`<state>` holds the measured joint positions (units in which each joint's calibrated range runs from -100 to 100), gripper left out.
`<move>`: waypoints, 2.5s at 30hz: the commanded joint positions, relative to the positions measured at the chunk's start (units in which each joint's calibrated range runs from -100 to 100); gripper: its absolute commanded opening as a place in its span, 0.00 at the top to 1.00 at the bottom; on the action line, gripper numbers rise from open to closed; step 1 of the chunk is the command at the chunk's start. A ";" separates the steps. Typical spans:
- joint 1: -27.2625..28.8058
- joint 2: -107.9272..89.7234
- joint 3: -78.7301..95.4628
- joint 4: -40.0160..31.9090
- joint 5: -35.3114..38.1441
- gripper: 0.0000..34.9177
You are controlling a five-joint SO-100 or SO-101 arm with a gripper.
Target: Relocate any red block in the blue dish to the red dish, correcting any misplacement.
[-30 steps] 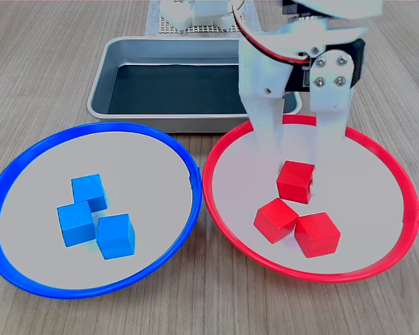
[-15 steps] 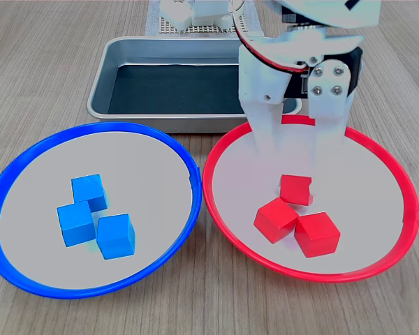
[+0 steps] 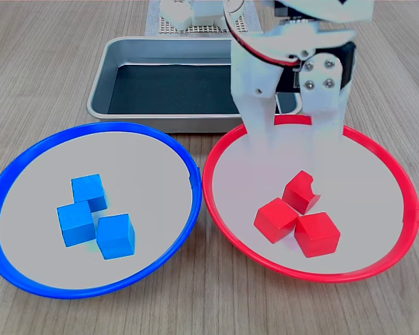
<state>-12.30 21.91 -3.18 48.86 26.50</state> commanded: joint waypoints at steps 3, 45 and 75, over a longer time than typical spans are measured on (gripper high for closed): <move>1.62 -12.83 3.86 -3.42 -0.83 0.94; 15.36 -112.19 97.17 -7.05 -23.64 0.99; 13.20 -120.89 103.18 -1.11 -26.32 0.99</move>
<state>1.06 -98.64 100.00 47.55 0.46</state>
